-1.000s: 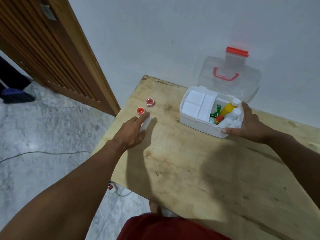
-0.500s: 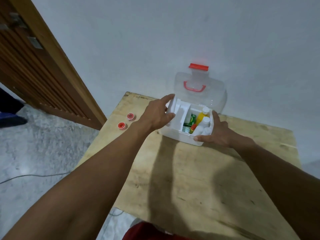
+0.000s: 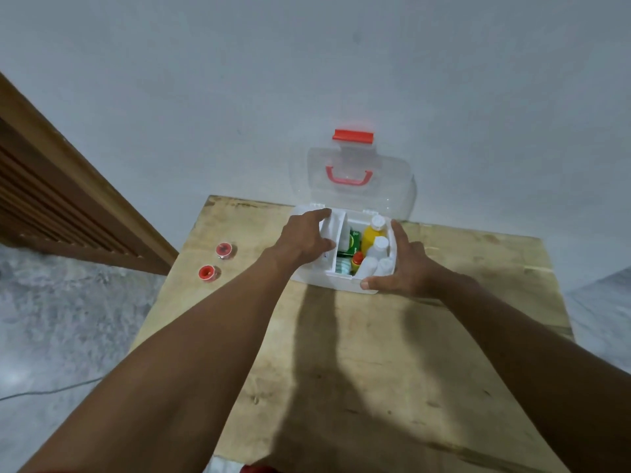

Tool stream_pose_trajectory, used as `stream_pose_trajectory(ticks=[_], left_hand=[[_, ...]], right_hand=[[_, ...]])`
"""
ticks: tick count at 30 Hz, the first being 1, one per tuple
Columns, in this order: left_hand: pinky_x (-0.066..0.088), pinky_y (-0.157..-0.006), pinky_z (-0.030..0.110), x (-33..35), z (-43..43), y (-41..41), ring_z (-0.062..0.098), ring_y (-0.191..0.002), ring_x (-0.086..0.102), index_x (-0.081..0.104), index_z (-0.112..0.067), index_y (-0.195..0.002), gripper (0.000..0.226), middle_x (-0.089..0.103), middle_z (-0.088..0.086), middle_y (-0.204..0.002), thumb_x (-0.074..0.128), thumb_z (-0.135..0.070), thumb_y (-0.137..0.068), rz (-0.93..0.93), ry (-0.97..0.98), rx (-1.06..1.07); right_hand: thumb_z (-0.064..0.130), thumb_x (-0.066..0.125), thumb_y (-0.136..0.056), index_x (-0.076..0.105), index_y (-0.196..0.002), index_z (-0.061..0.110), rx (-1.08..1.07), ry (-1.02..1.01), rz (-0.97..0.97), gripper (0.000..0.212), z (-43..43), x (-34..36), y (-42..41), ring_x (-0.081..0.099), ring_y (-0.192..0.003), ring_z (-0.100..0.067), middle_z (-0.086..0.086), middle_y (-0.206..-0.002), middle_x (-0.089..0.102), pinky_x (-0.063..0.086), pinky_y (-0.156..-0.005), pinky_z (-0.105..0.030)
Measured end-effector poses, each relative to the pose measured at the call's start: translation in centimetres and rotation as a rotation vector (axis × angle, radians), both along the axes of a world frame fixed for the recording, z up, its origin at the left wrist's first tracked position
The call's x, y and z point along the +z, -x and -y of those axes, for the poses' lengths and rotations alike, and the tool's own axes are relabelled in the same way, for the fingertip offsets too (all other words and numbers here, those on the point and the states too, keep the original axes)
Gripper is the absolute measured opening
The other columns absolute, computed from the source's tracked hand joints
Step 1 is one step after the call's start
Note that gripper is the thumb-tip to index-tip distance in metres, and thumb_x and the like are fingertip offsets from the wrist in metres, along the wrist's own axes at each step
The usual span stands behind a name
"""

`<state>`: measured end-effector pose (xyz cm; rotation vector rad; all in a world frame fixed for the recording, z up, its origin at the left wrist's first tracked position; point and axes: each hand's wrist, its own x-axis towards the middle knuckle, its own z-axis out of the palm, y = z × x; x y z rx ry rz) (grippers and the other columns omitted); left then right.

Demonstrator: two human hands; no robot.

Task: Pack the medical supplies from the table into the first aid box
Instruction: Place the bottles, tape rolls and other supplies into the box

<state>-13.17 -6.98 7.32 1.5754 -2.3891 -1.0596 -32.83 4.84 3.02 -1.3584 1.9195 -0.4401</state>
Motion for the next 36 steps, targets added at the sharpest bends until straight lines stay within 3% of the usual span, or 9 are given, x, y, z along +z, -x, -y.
stream_pose_trajectory(ticks=[5, 12, 21, 26, 31, 36], left_hand=[[0.049, -0.100, 0.039, -0.4, 0.4, 0.3, 0.029, -0.111, 0.063, 0.051, -0.022, -0.144, 0.074, 0.066, 0.014, -0.125, 0.083, -0.026, -0.078, -0.021, -0.043, 0.002], [0.042, -0.084, 0.024, -0.4, 0.3, 0.7, 0.015, -0.089, 0.056, 0.049, -0.018, -0.145, 0.073, 0.068, 0.012, -0.118, 0.082, -0.023, -0.080, -0.025, -0.031, -0.038], [0.043, -0.088, 0.026, -0.4, 0.1, 0.8, 0.024, -0.108, 0.062, 0.045, -0.019, -0.149, 0.076, 0.066, 0.012, -0.123, 0.080, -0.024, -0.082, 0.020, -0.007, -0.065], [0.048, -0.098, 0.036, -0.4, -0.4, 0.6, 0.026, -0.114, 0.060, 0.049, -0.019, -0.145, 0.073, 0.065, 0.010, -0.126, 0.081, -0.030, -0.080, 0.030, 0.057, -0.024], [0.049, -0.092, 0.037, -0.6, -1.7, -0.5, 0.025, -0.113, 0.060, 0.056, -0.022, -0.140, 0.063, 0.062, 0.006, -0.128, 0.075, -0.043, -0.083, 0.001, 0.214, 0.027], [0.052, -0.080, 0.031, -1.3, -4.4, -4.2, 0.017, -0.090, 0.067, 0.062, -0.019, -0.131, 0.046, 0.062, 0.004, -0.121, 0.068, -0.038, -0.090, -0.191, 0.373, 0.171]], right_hand=[[0.082, 0.079, -0.042, -0.006, -0.149, 0.049, 0.001, 0.020, 0.030, 0.140, 0.1, -0.3, 0.1, 0.038, -0.138, -0.029, 0.000, -0.152, 0.037, 0.041, -0.108, -0.054], [0.083, 0.081, -0.039, -0.003, -0.150, 0.051, -0.022, 0.029, 0.065, 0.142, 0.4, -1.0, 0.3, 0.041, -0.137, -0.029, 0.005, -0.152, 0.037, 0.044, -0.106, -0.054], [0.089, 0.075, -0.037, -0.009, -0.149, 0.051, -0.006, 0.004, 0.002, 0.145, 0.1, -0.7, 0.3, 0.035, -0.140, -0.032, -0.001, -0.153, 0.035, 0.040, -0.107, -0.057], [0.078, 0.080, -0.044, -0.012, -0.148, 0.049, 0.009, -0.035, -0.007, 0.142, -0.2, 0.4, 0.1, 0.023, -0.144, -0.031, -0.005, -0.156, 0.025, 0.033, -0.111, -0.057], [0.085, 0.079, -0.037, -0.008, -0.148, 0.050, 0.000, -0.019, 0.002, 0.145, 0.1, 0.2, 0.0, 0.037, -0.139, -0.030, 0.004, -0.152, 0.036, 0.042, -0.106, -0.056], [0.082, 0.080, -0.041, 0.005, -0.142, 0.054, 0.045, 0.028, 0.002, 0.129, 0.2, 0.6, -0.1, 0.043, -0.130, -0.030, 0.008, -0.146, 0.040, 0.042, -0.104, -0.057]])
